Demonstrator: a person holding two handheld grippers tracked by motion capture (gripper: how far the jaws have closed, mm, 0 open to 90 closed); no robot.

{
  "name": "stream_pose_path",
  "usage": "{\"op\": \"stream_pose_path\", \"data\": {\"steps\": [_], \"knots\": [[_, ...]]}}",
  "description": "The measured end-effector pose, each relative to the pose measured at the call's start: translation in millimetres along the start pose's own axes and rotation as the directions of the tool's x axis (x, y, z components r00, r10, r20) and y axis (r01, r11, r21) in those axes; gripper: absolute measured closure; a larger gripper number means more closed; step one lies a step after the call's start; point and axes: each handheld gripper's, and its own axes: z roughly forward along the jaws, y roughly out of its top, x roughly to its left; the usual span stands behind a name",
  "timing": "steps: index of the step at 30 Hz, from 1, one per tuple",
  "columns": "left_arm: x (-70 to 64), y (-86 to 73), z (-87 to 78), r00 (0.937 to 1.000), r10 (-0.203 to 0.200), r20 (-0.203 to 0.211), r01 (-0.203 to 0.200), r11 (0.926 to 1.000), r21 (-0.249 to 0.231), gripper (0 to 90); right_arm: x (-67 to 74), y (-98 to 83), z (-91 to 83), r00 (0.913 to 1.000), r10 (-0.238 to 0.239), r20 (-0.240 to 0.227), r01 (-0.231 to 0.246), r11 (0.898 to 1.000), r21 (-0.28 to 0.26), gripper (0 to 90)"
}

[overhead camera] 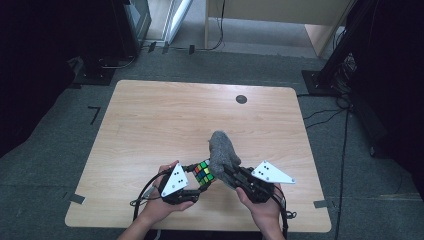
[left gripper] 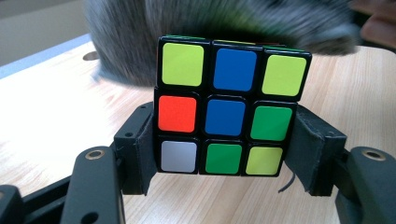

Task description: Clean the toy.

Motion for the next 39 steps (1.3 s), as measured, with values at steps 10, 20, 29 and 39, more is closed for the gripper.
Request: {"op": "stream_pose_path", "data": {"steps": [10, 20, 29, 39], "knots": [[-4.2, 0.8, -0.1, 0.9997, 0.023, 0.009, -0.023, 0.9997, 0.008, 34.0, 7.2, -8.4, 9.6, 0.9990, -0.012, -0.043, 0.012, 1.000, 0.006, 80.6], [2.2, -0.1, 0.8, 0.9991, 0.027, -0.033, -0.026, 0.9986, 0.045, 34.0, -0.3, -2.2, -2.3, 0.9989, 0.036, -0.029, -0.037, 0.999, -0.039, 80.2], [-4.2, 2.4, -0.9, 0.9990, 0.044, -0.006, -0.044, 0.9988, 0.023, 34.0, 6.6, -10.0, 9.6, 0.9990, -0.044, 0.011, 0.044, 0.999, 0.031, 80.2], [-3.3, -0.3, 5.6, 0.9995, 0.029, -0.010, -0.029, 0.9976, 0.062, 34.1, 5.4, -1.8, -0.3, 0.9991, 0.023, -0.035, -0.024, 1.000, -0.019, 80.3]]}}
